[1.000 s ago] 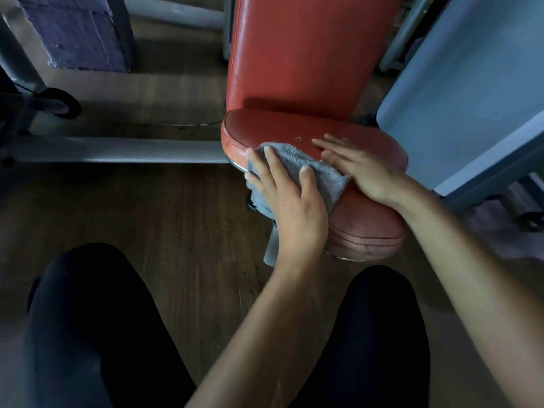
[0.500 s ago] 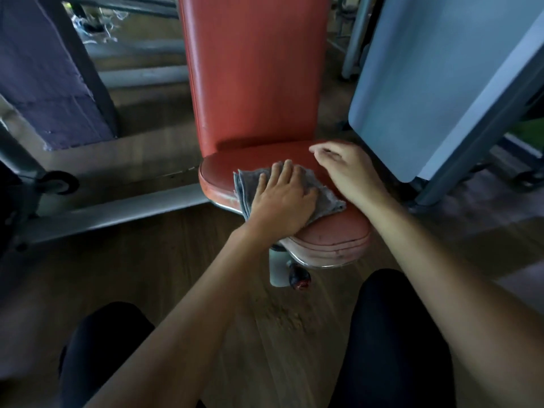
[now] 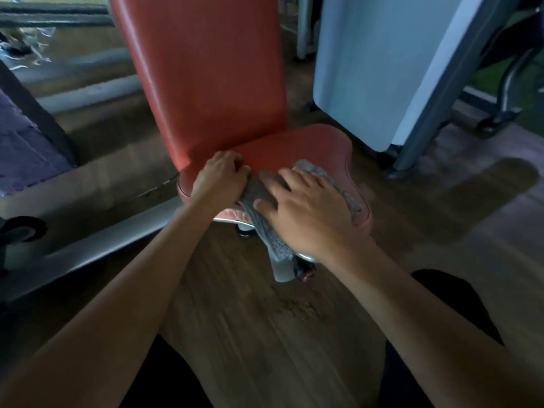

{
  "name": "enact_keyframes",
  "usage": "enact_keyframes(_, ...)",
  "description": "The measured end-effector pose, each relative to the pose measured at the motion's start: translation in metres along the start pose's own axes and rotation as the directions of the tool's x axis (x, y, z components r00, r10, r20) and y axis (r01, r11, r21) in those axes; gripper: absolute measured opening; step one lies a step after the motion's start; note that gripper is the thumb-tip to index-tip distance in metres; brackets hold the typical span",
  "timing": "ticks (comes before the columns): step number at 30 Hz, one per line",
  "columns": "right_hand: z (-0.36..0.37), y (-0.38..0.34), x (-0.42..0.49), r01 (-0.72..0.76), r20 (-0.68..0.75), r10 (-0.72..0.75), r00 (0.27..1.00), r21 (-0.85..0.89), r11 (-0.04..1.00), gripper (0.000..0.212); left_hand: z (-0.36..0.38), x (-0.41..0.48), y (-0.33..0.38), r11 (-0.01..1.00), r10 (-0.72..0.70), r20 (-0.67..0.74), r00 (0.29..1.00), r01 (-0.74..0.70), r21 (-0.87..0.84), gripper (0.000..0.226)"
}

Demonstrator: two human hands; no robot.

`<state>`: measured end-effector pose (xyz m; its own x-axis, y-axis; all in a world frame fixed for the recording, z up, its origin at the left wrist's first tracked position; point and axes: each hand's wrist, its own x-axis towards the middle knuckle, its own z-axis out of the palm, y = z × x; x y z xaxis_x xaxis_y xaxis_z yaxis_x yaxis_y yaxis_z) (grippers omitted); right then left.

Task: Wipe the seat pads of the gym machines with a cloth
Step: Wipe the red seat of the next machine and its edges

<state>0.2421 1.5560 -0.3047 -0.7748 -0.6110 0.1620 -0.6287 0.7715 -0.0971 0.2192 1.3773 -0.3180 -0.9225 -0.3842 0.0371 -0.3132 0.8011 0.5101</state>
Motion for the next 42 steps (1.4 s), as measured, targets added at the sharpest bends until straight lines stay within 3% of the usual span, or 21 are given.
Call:
enact_keyframes(4, -0.004, 0.013, -0.044, -0.156, -0.054, 0.151, 0.987, -0.088, 0.984, 0.078, 0.004, 0.001, 0.002, 0.998, 0.039, 0.004, 0.999, -0.039, 0.047, 0.039)
enact_keyframes(6, 0.007, 0.011, -0.061, -0.305, -0.174, 0.300, 0.938, -0.002, 0.952, 0.071, 0.007, -0.006, 0.014, 0.985, 0.173, -0.010, 0.985, -0.173, 0.010, 0.041)
enact_keyframes(8, 0.021, 0.002, -0.073, -0.414, -0.342, 0.500, 0.795, 0.296, 0.861, 0.055, 0.013, -0.014, 0.030, 0.930, 0.366, 0.030, 0.930, -0.364, -0.039, 0.042)
enact_keyframes(12, 0.044, -0.027, -0.071, -0.382, -0.310, 0.836, 0.453, 0.779, 0.497, 0.065, 0.024, -0.017, 0.040, 0.891, 0.444, 0.152, 0.883, -0.454, 0.032, 0.045)
enact_keyframes(14, 0.048, -0.053, -0.057, -0.310, -0.239, 0.927, 0.289, 0.893, 0.327, 0.069, 0.027, -0.011, 0.029, 0.885, 0.445, 0.202, 0.873, -0.463, 0.054, 0.053)
enact_keyframes(16, 0.052, -0.085, -0.044, -0.289, -0.252, 0.946, 0.203, 0.908, 0.304, 0.069, 0.026, -0.006, 0.019, 0.880, 0.451, 0.229, 0.863, -0.472, 0.046, 0.066)
enact_keyframes(18, 0.058, -0.108, -0.039, -0.296, -0.288, 0.939, 0.189, 0.895, 0.334, 0.068, 0.028, -0.006, 0.014, 0.905, 0.408, 0.212, 0.888, -0.424, 0.029, 0.057)
enact_keyframes(21, 0.062, -0.102, -0.041, -0.290, -0.286, 0.930, 0.230, 0.892, 0.346, 0.069, 0.030, -0.011, 0.013, 0.917, 0.388, 0.191, 0.902, -0.399, 0.024, 0.052)
enact_keyframes(26, 0.054, -0.071, -0.032, -0.246, -0.282, 0.952, 0.118, 0.921, 0.303, 0.065, 0.030, -0.012, 0.018, 0.922, 0.362, 0.222, 0.905, -0.383, 0.061, 0.051)
enact_keyframes(32, 0.076, -0.124, -0.043, -0.268, -0.302, 0.917, 0.261, 0.890, 0.370, 0.071, 0.027, -0.015, 0.017, 0.929, 0.348, 0.232, 0.908, -0.367, 0.045, 0.050)
enact_keyframes(35, 0.065, -0.086, -0.038, -0.214, -0.237, 0.948, 0.211, 0.935, 0.281, 0.072, 0.028, -0.015, 0.017, 0.922, 0.359, 0.232, 0.904, -0.382, 0.060, 0.051)
enact_keyframes(38, 0.055, -0.070, -0.035, -0.175, -0.234, 0.959, 0.158, 0.949, 0.260, 0.070, 0.028, -0.014, 0.017, 0.928, 0.348, 0.235, 0.908, -0.370, 0.055, 0.051)
enact_keyframes(42, 0.063, -0.116, -0.042, -0.193, -0.209, 0.937, 0.280, 0.944, 0.268, 0.077, 0.029, -0.014, 0.014, 0.903, 0.391, 0.219, 0.894, -0.418, 0.097, 0.051)
